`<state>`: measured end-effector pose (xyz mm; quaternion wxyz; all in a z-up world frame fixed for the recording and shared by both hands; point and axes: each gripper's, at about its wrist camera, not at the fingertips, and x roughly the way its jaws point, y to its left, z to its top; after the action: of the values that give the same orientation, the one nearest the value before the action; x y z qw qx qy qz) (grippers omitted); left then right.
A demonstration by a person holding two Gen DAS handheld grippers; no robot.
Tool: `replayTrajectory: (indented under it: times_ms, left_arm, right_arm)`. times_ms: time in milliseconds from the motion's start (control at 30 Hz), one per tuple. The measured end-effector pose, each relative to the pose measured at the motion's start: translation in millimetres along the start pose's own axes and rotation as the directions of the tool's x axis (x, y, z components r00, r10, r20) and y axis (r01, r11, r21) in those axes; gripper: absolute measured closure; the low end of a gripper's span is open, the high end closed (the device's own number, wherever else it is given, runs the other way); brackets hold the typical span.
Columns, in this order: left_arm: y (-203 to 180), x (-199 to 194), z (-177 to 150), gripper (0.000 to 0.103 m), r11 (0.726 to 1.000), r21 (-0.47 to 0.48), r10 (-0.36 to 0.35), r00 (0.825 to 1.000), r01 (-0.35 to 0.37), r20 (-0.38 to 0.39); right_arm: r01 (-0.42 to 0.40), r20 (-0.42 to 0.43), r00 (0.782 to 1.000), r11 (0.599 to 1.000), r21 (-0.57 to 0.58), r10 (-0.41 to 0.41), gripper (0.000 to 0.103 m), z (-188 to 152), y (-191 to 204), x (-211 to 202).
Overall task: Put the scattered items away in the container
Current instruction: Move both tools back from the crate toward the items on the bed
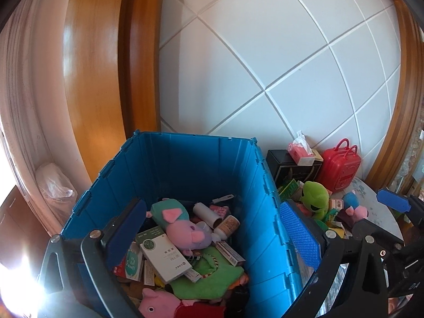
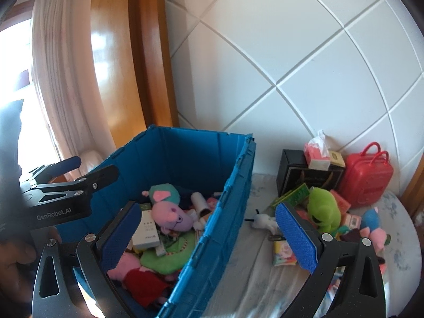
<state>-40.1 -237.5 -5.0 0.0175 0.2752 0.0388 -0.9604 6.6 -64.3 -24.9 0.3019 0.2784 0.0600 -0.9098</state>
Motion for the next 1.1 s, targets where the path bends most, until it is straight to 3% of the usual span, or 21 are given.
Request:
replayTrajectory:
  times_ms: [633,1100]
  left_arm:
    - [-199,40,-42,0.0,0.983,0.116,-0.123,0.981,0.141,-0.153]
    - [-331,108,-133,0.002,0.953,0.193,-0.16,0.927,0.235,-0.34]
  right_arm:
    - [0.144,-0.086,0.987,0.98,0.135,-0.133,0.0,-81,-194,-59]
    - [0.265,-0.275,0.939,0.945,0.194,-0.207,0.0,-188,-332,-66]
